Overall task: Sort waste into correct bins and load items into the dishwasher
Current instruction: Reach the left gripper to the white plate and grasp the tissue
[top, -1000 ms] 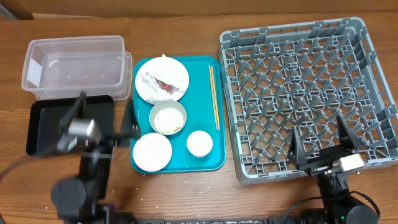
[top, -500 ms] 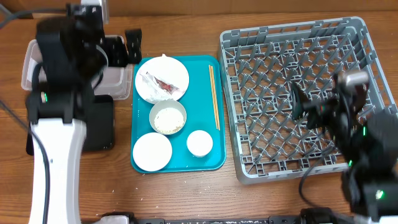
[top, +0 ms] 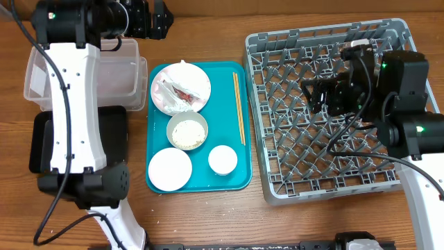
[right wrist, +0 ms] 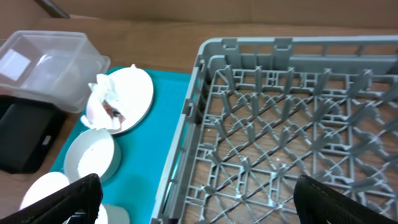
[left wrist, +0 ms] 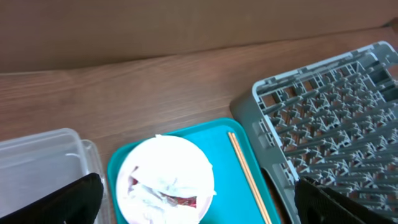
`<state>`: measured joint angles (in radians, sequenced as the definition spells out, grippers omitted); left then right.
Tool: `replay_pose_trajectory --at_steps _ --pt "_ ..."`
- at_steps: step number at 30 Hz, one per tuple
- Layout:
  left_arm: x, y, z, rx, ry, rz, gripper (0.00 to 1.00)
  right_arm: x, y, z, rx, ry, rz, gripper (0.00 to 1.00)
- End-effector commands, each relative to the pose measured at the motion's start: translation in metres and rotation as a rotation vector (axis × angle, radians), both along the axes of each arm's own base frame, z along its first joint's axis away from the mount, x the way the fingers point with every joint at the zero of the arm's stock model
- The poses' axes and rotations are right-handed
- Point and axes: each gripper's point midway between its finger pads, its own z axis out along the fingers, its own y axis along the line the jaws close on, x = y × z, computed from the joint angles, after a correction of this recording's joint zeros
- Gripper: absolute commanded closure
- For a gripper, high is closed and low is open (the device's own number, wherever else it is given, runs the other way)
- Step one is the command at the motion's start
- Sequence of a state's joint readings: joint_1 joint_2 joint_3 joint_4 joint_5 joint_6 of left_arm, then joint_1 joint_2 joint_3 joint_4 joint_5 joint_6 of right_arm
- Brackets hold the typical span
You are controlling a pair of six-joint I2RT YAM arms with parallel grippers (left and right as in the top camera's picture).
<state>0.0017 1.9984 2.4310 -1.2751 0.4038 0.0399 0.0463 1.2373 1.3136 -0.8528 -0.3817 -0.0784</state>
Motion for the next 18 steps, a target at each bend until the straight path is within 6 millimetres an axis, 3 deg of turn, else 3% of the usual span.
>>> replay_pose_trajectory --at_steps 1,4,8,9,11,18 --pt "0.014 -0.015 -0.024 -0.051 0.055 -0.038 0.00 -0.005 0.008 0.011 0.042 -0.003 0.041 0.00" --pt "0.025 -0.015 -0.055 -0.037 0.141 0.035 0.03 -0.007 0.009 0.011 0.047 0.003 0.047 0.00" --pt "0.037 -0.015 -0.123 0.078 0.308 0.228 0.13 -0.008 0.009 0.010 0.047 0.010 0.047 0.00" --pt "0.038 -0.014 -0.147 0.133 0.361 0.315 0.13 -0.009 0.009 0.008 0.047 0.021 0.047 0.00" --pt "0.038 -0.014 -0.170 0.160 0.417 0.385 0.11 -0.012 0.009 0.005 0.047 0.041 0.046 0.00" --pt "0.034 -0.014 -0.232 0.160 0.577 0.464 0.00 -0.016 0.009 -0.005 0.046 0.088 0.045 0.00"
